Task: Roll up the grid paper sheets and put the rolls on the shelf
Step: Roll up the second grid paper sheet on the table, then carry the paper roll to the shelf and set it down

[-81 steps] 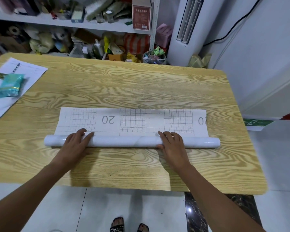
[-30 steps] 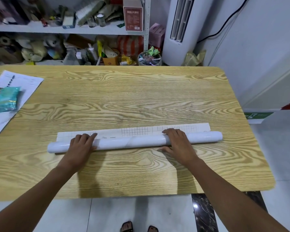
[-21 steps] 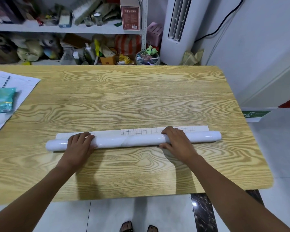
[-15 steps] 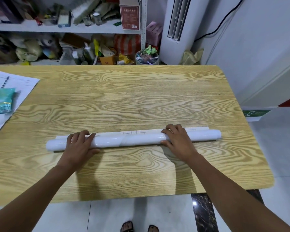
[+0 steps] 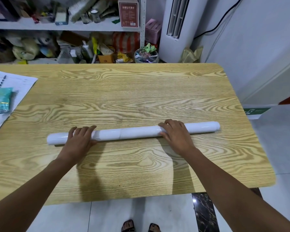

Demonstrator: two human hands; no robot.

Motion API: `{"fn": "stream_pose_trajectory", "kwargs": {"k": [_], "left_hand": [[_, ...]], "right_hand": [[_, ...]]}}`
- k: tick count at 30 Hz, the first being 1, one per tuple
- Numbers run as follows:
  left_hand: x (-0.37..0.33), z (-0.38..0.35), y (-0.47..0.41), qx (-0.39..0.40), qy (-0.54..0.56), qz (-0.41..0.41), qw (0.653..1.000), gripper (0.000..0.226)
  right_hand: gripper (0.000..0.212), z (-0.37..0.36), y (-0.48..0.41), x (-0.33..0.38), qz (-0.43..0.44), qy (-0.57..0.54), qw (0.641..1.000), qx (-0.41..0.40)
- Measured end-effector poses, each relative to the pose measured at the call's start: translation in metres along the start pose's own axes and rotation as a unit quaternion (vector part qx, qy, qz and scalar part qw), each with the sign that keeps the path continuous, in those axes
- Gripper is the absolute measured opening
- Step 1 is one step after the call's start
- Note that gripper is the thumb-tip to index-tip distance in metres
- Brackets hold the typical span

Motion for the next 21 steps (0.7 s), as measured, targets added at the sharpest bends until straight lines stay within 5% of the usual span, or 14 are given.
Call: {"fn": "stream_pose_trajectory", "kwargs": {"k": [9, 16, 21], "left_hand": [[0.011, -0.022, -0.01, 0.042, 0.029, -0.016, 0.999, 0.074], [0.017, -0.013, -0.036, -0.02, 0.006, -0.059, 0.998, 0.045], [0.034, 0.007, -0.048, 0.01, 0.024, -0.127, 0.992, 0.042]], "right_hand": [[0.071, -0.018, -0.014, -0.001, -0.002, 0.039, 0.999, -0.015], [0.064, -0.01, -0.034, 0.0, 0.036, 0.133, 0.989, -0.054], [0.064, 0.015, -0.043, 0.005, 0.088, 0.167, 0.979, -0.074]]}}
Point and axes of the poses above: each hand's wrist, its own y-axis away from the middle knuckle, its own z-axis out of the back of the hand, x = y × z, the point moved 3 cm from there along -y, towards the middle knuckle, and after that the axes turned 10 degrees about -y, right-handed, at the moved point
